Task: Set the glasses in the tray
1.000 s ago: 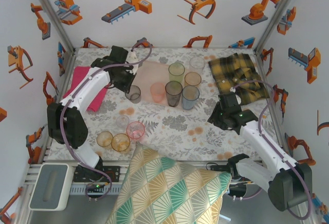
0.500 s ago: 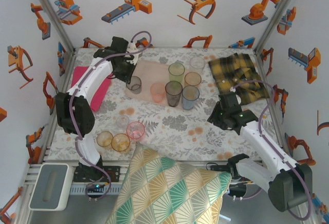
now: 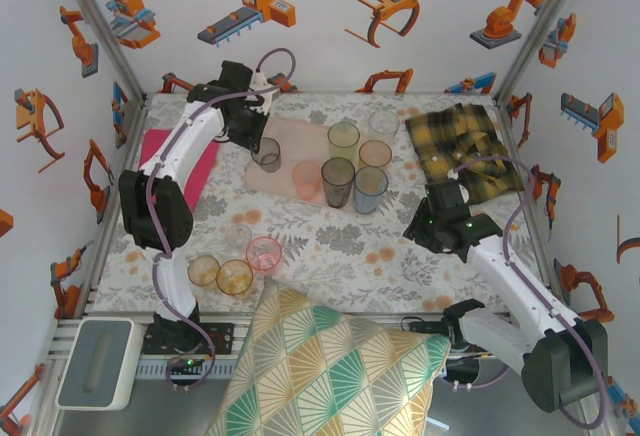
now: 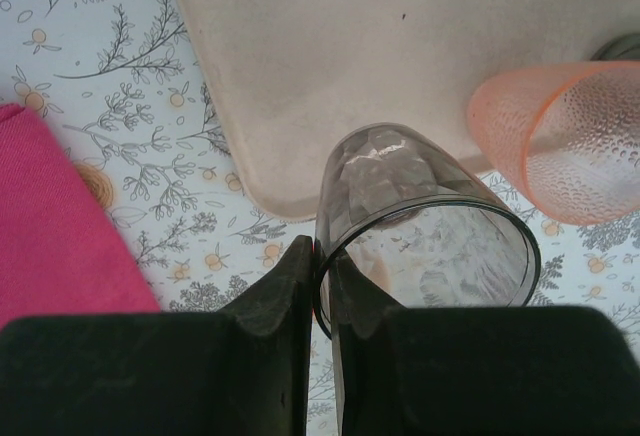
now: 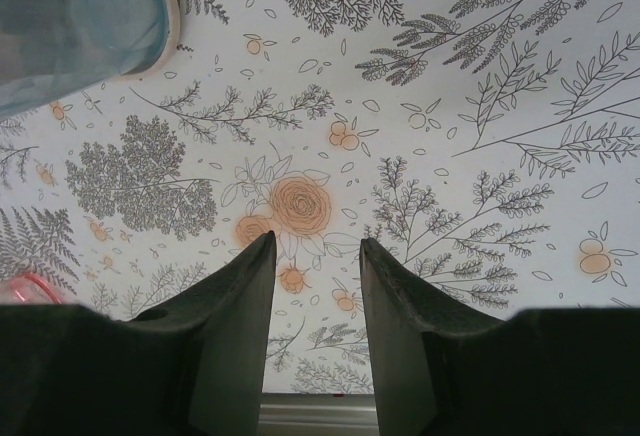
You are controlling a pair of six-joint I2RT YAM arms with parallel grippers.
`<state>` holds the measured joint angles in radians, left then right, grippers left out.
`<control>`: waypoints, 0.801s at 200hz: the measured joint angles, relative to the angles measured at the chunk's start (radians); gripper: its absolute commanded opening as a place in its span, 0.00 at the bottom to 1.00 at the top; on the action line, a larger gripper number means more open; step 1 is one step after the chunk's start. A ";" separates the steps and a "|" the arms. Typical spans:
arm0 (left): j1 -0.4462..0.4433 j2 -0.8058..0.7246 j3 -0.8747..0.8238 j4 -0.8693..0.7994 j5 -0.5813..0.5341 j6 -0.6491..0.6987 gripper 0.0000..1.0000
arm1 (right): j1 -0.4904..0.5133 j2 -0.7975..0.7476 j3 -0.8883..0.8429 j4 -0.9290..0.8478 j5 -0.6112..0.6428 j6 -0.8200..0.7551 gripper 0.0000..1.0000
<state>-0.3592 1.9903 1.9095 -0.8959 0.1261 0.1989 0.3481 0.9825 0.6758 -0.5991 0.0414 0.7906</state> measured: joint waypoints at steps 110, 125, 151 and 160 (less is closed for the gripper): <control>0.000 0.168 0.243 -0.023 0.029 -0.064 0.18 | 0.000 -0.034 0.000 -0.044 0.004 0.021 0.40; -0.001 0.208 0.302 -0.037 0.034 -0.077 0.19 | 0.000 -0.037 0.000 -0.045 0.004 0.024 0.40; -0.009 0.282 0.407 -0.064 0.037 -0.091 0.19 | 0.000 -0.038 0.000 -0.044 0.004 0.025 0.40; -0.014 0.306 0.439 -0.072 0.039 -0.093 0.19 | 0.000 -0.038 0.000 -0.045 0.004 0.025 0.40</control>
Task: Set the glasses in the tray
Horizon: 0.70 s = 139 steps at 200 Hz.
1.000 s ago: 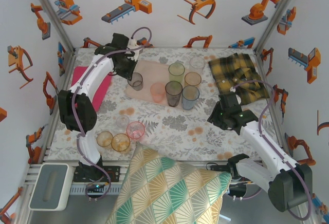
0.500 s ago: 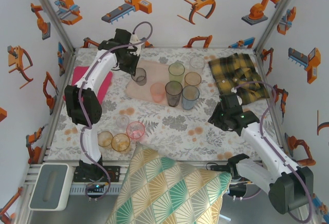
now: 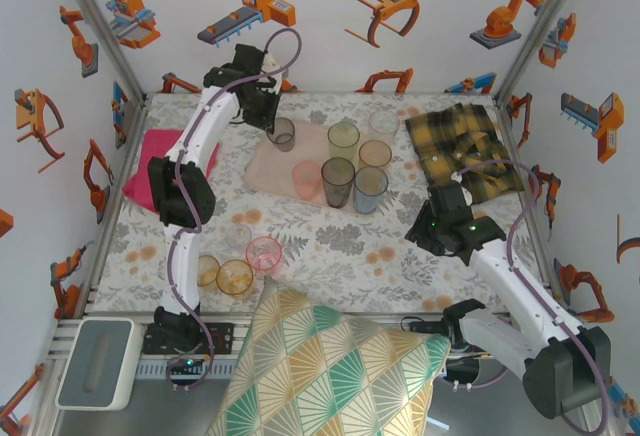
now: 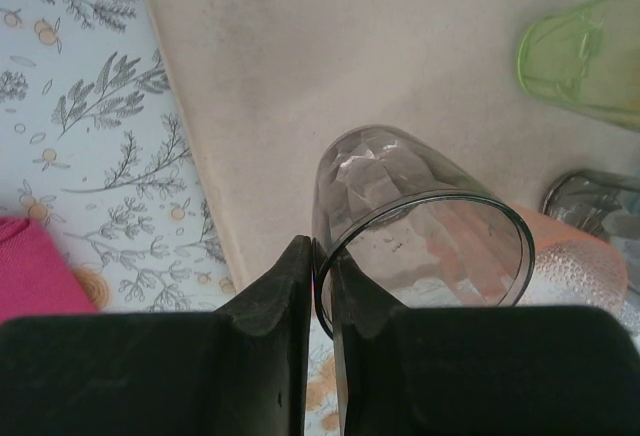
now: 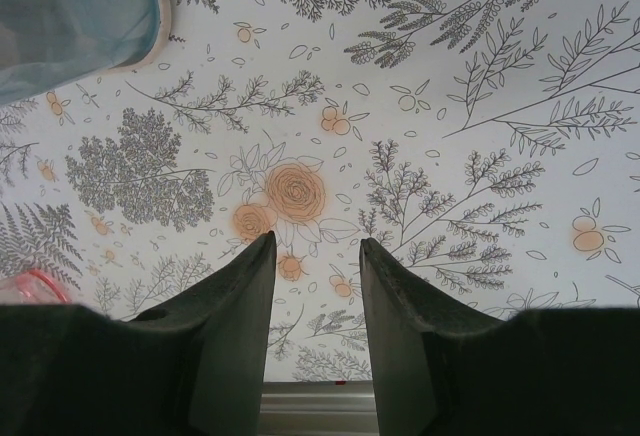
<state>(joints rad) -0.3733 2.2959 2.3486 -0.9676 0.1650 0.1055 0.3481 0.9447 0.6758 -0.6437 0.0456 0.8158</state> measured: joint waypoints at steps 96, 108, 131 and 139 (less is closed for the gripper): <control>-0.080 0.108 0.119 -0.041 0.016 -0.005 0.21 | 0.000 0.000 0.000 0.001 0.000 0.005 0.40; -0.082 0.117 0.126 -0.042 0.021 -0.005 0.21 | 0.000 0.000 0.000 0.001 0.000 0.008 0.40; -0.084 0.138 0.132 -0.042 0.037 -0.005 0.22 | 0.000 0.000 0.000 0.001 0.000 0.011 0.40; -0.085 0.147 0.136 -0.043 0.040 -0.005 0.22 | 0.000 0.000 0.000 0.001 0.000 0.012 0.40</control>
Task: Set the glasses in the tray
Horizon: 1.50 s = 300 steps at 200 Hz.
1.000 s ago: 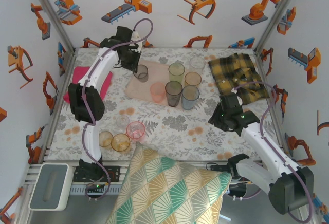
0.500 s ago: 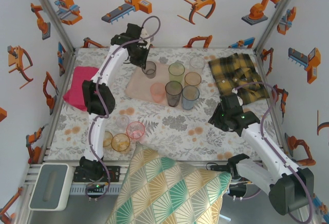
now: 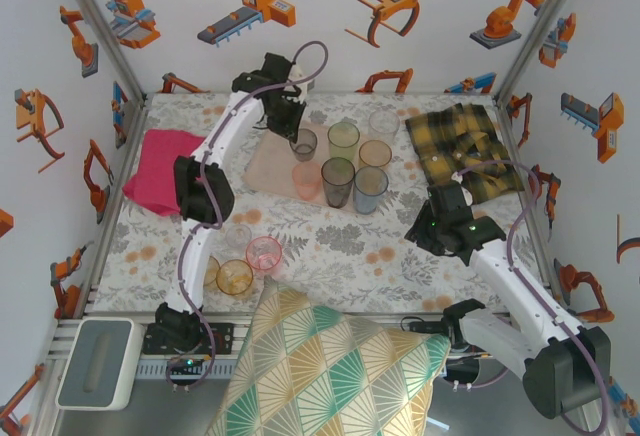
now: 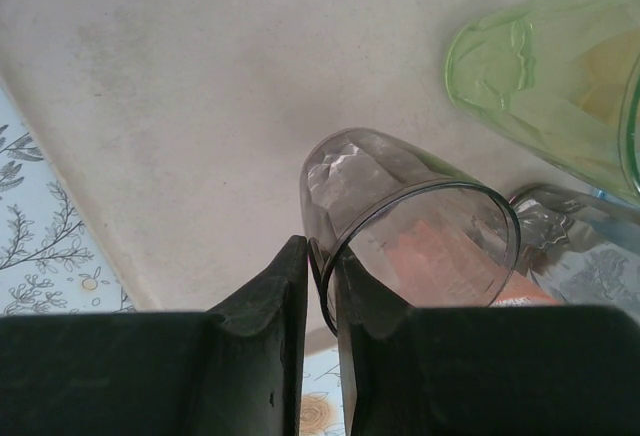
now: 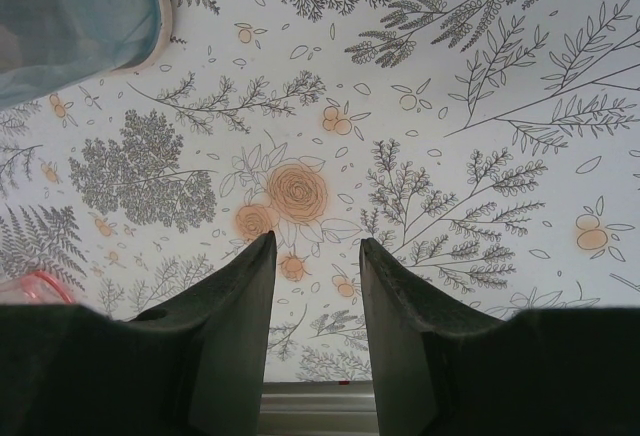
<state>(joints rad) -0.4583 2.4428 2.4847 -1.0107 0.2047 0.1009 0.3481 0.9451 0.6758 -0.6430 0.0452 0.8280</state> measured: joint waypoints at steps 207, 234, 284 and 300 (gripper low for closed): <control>-0.020 0.088 0.061 0.000 0.067 -0.003 0.25 | 0.000 0.019 0.000 0.000 0.000 0.010 0.41; -0.020 0.088 0.061 0.000 0.066 -0.003 0.32 | 0.000 0.037 0.000 0.001 0.005 0.011 0.42; -0.014 0.079 0.061 -0.010 0.055 -0.004 0.46 | 0.000 0.063 0.008 0.013 0.013 0.014 0.42; -0.003 0.061 0.058 -0.020 0.051 -0.007 0.50 | 0.000 0.063 0.014 0.023 0.019 0.014 0.42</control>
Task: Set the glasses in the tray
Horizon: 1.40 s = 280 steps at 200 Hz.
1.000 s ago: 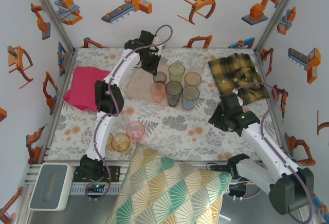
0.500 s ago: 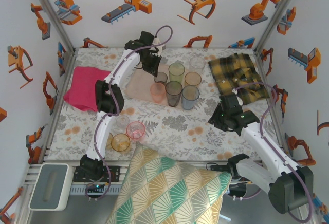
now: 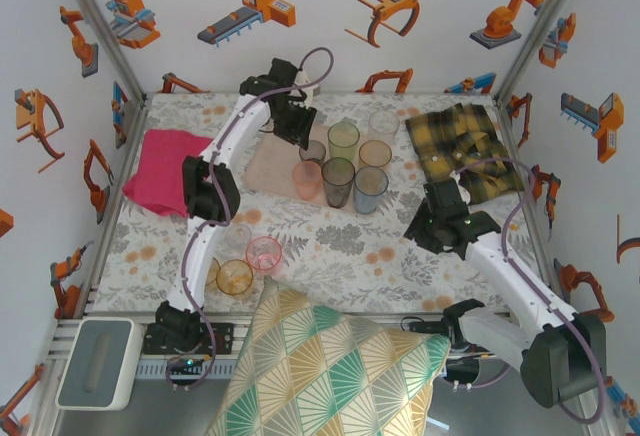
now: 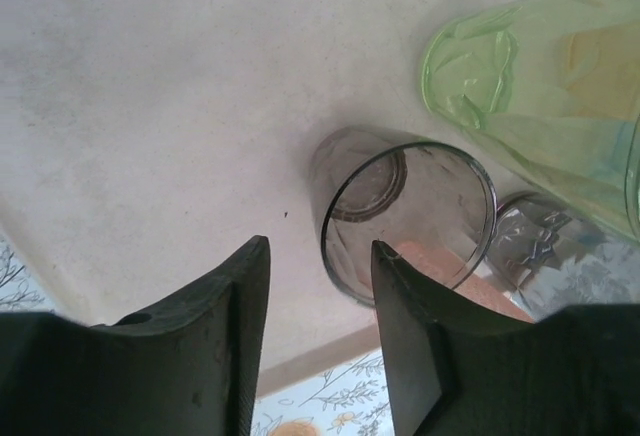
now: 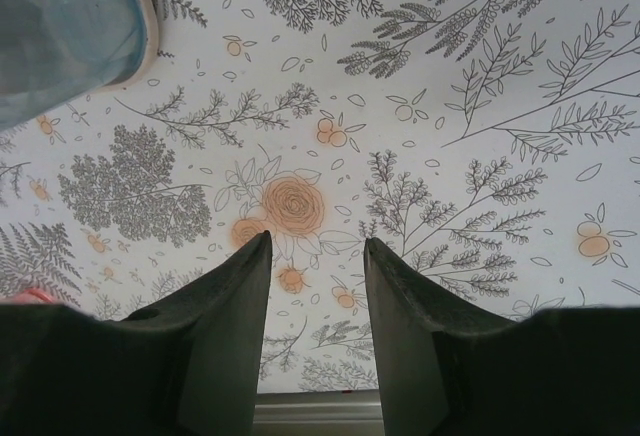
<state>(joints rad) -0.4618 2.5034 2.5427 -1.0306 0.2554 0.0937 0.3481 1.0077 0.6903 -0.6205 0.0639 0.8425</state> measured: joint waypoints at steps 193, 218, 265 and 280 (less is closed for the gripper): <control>0.200 -0.103 -0.195 -0.012 -0.189 0.020 0.39 | -0.006 -0.163 -0.010 -0.027 0.034 0.035 0.42; 0.198 -0.080 -0.195 -0.010 -0.203 0.036 0.39 | -0.006 -0.172 -0.010 -0.032 0.035 0.039 0.42; 0.188 -0.051 -0.195 0.003 -0.223 0.062 0.41 | -0.006 -0.196 -0.010 -0.057 0.042 0.045 0.42; 0.180 -0.044 -0.195 0.006 -0.227 0.073 0.42 | -0.006 -0.199 -0.010 -0.064 0.042 0.048 0.42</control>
<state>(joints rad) -0.2821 2.4596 2.3474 -1.0248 0.0280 0.1669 0.3424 0.8089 0.6800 -0.6842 0.1062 0.8906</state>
